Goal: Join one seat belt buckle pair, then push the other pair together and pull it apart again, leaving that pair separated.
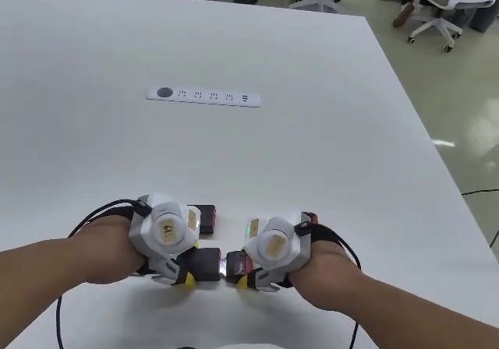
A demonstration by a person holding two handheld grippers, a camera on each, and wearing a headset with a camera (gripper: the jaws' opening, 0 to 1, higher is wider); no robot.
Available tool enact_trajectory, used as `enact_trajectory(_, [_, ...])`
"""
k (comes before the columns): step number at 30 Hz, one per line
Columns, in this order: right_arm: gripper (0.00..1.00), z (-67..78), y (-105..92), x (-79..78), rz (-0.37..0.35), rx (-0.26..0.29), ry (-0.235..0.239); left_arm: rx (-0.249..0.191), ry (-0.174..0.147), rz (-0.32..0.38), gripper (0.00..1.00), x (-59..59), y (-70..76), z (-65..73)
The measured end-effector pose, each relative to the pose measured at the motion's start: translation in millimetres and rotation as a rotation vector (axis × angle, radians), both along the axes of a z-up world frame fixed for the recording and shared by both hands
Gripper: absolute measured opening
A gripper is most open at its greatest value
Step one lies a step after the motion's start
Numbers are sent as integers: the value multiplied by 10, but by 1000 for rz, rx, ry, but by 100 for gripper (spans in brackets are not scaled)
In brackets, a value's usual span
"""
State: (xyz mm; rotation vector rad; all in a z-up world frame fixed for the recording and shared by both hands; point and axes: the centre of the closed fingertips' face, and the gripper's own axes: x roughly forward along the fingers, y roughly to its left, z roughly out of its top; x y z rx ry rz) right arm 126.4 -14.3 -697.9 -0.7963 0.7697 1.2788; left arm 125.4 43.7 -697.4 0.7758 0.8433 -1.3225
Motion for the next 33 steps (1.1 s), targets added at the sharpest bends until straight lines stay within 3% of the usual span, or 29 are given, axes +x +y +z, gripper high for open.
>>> enact_trajectory(11, [33, 6, 6, -1, -16, 15, -3, -1, -10, 56, 35, 13, 14, 7])
enact_trajectory(17, [34, 6, -20, 5, -34, 16, 5, 17, 1, 97, 35, 14, 43, 4])
enact_trajectory(19, [35, 29, -42, 3, -48, 21, 2, 28, -4, 93, 35, 8, 54, 7])
enact_trajectory(20, [36, 43, -45, 16, -58, 29, 5, 47, -25, 67, 35, -10, 77, 23])
enact_trajectory(24, [36, 193, -57, 27, -84, 65, 5, -15, -39, 124, 37, 36, 42, 235])
enact_trajectory(28, [33, 309, -36, 25, -80, 87, -2, -58, -47, 161, 39, 95, 26, 362])
enact_trajectory(33, [32, 344, -71, 92, -92, 93, -16, -61, -74, 178, 39, 262, 112, 394])
